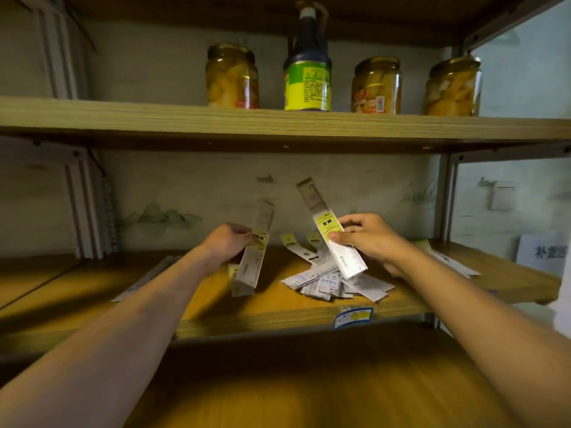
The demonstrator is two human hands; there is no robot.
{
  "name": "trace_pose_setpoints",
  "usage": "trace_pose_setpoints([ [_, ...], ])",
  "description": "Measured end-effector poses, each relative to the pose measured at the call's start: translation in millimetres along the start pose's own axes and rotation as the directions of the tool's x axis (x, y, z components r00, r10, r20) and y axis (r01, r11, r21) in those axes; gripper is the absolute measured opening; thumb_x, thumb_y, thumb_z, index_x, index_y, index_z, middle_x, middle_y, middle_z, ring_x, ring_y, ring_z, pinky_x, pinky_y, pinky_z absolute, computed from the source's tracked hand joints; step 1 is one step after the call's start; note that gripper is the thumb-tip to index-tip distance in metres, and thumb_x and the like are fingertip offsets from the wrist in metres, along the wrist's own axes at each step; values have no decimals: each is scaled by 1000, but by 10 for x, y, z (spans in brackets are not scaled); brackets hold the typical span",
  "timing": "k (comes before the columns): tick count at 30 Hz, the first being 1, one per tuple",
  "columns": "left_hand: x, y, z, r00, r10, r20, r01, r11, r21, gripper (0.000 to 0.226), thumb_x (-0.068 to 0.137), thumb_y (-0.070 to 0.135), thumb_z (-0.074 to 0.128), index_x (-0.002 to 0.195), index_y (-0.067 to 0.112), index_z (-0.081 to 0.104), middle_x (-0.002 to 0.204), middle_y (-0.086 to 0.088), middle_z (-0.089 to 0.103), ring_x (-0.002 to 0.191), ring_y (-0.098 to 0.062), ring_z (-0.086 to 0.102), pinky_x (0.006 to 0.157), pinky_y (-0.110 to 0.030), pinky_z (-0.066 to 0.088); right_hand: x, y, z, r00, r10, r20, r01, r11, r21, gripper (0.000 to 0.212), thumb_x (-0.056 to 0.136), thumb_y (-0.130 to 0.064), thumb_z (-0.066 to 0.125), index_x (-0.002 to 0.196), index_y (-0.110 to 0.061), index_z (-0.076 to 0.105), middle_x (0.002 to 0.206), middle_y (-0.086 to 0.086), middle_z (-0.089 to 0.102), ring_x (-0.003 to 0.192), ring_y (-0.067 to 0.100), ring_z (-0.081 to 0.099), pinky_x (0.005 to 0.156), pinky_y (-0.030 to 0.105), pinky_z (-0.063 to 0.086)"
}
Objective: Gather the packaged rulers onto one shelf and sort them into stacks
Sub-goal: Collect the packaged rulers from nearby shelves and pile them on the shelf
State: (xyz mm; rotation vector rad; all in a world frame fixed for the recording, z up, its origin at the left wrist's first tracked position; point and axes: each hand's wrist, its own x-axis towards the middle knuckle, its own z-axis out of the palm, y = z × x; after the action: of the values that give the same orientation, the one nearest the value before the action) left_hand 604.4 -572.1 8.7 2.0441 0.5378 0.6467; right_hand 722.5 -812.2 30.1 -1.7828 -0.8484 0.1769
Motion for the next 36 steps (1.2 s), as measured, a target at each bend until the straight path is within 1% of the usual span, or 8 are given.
trace_pose_setpoints([
  [2, -53, -210, -132, 1000, 19, -25, -18, 998, 53, 16, 96, 18, 58, 106, 11, 68, 100, -5, 67, 89, -16, 62, 80, -32, 50, 26, -92, 209, 999, 0, 41, 1, 1000, -13, 31, 87, -17, 69, 117, -15, 61, 99, 1, 70, 80, 9, 66, 60, 20, 52],
  [4, -47, -419, -234, 995, 94, -43, -77, 951, 300, 21, 96, 25, 58, 108, 12, 69, 106, -5, 69, 95, -18, 63, 84, -33, 49, 58, -168, 437, 999, -14, 53, 16, 999, -37, 28, 88, -19, 69, 115, -15, 63, 97, 0, 69, 76, 8, 65, 58, 18, 52],
  [6, -64, -573, -291, 994, 104, -33, -76, 878, 473, 27, 95, 34, 58, 109, 14, 70, 110, -5, 70, 102, -21, 64, 86, -33, 49, 126, -205, 690, 999, -4, 53, 5, 1000, -20, 29, 87, -18, 70, 115, -12, 64, 104, 5, 70, 81, 13, 66, 65, 23, 53],
  [11, -64, -659, -232, 997, 71, -30, -38, 789, 613, 40, 94, 49, 53, 101, 16, 74, 104, -9, 73, 97, -27, 66, 74, -30, 47, 254, -137, 1337, 996, 72, 56, -69, 995, -68, 23, 82, -19, 75, 102, -10, 70, 103, 10, 72, 92, 23, 70, 85, 41, 57],
  [16, 45, -761, -251, 982, 42, -184, 52, 876, 480, 57, 98, 53, 37, 115, 7, 65, 122, -21, 64, 113, -37, 58, 93, -39, 48, 304, -66, 1604, 996, 92, 11, -87, 970, -229, 28, 83, -31, 73, 96, -6, 74, 96, 8, 74, 92, 22, 69, 83, 37, 56],
  [21, 55, -776, -264, 978, 99, -185, -4, 891, 453, 36, 99, 37, 46, 114, 13, 68, 122, -19, 65, 115, -36, 58, 91, -37, 47, 325, -85, 1705, 996, 85, -23, -86, 892, -444, 30, 77, -41, 75, 75, -12, 69, 84, 8, 67, 88, 25, 65, 55, 25, 39],
  [26, 72, -789, -261, 980, 81, -180, 12, 887, 462, 34, 98, 37, 47, 116, 16, 67, 120, -14, 67, 111, -34, 60, 90, -38, 49, 267, -161, 1673, 999, 10, -35, -29, 785, -619, 42, 84, -42, 70, 116, -18, 63, 121, 8, 58, 109, 26, 58, 82, 33, 46],
  [36, 107, -620, -347, 998, 58, -25, -35, 837, 546, 31, 93, 45, 54, 112, 24, 68, 114, -3, 68, 104, -25, 61, 89, -37, 51, 212, -133, 444, 991, -34, -127, -53, 783, -619, 12, 87, -29, 68, 93, -20, 72, 98, 0, 71, 89, 15, 64, 86, 35, 54],
])
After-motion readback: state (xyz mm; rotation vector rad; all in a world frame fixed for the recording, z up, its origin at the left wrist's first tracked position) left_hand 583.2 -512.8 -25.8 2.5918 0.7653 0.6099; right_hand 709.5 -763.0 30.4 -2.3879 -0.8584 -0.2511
